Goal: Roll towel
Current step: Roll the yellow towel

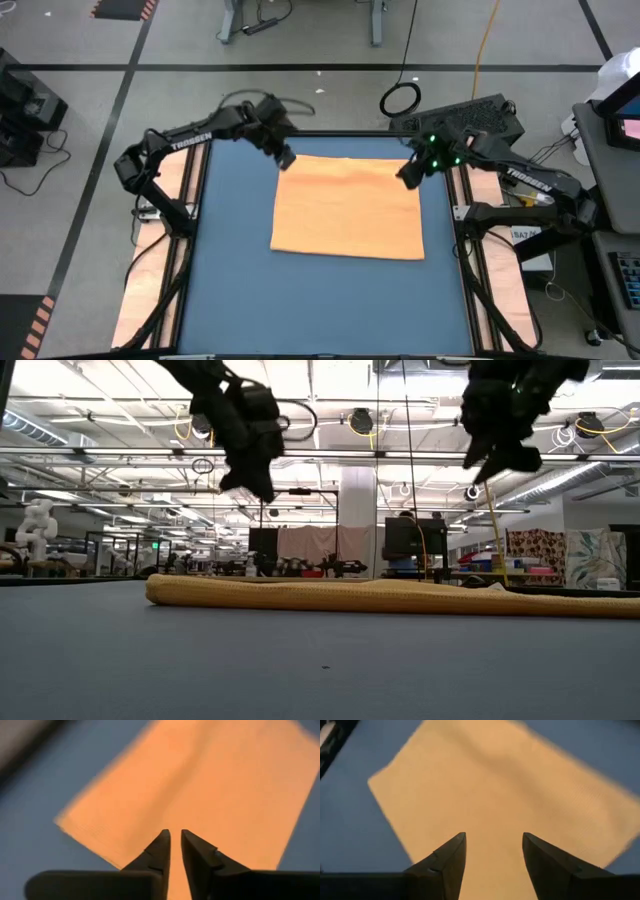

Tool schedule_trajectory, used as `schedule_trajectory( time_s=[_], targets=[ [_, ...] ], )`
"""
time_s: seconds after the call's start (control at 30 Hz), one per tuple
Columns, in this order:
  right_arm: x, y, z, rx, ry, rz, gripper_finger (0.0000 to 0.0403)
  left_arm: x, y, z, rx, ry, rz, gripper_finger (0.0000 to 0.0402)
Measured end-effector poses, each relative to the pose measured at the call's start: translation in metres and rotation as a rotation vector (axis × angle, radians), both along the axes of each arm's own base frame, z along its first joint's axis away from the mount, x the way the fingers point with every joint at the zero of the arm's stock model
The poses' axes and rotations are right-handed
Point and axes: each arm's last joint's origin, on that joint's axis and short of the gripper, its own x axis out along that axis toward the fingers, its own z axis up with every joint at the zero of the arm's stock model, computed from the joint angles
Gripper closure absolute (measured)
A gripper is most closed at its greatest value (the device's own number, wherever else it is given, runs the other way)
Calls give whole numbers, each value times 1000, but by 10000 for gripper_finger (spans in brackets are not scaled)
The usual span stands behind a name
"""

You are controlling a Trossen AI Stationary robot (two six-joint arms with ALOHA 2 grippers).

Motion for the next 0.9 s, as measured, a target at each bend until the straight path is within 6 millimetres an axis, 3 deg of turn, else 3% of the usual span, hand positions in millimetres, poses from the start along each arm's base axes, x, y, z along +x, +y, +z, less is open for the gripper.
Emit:
schedule_trajectory(
  time_s=[0.13, 0.23, 0.47, 0.63, 0.9],
  targets=[
    [3, 14, -30, 83, 26, 31, 256, -1, -26, -41, -80, 97, -39, 392],
    [3, 24, -55, 133, 73, 43, 286, -2, -47, -63, -157, 129, -54, 396],
    [6, 45, -99, 247, 55, 112, 358, 16, -105, -78, -169, 96, -212, 395],
    [3, 55, -119, 256, 72, 121, 397, 14, -140, -98, -115, 205, -199, 396],
    [-1, 65, -132, 241, 125, 89, 395, -7, -184, -132, -191, 298, -121, 396]
  ],
)
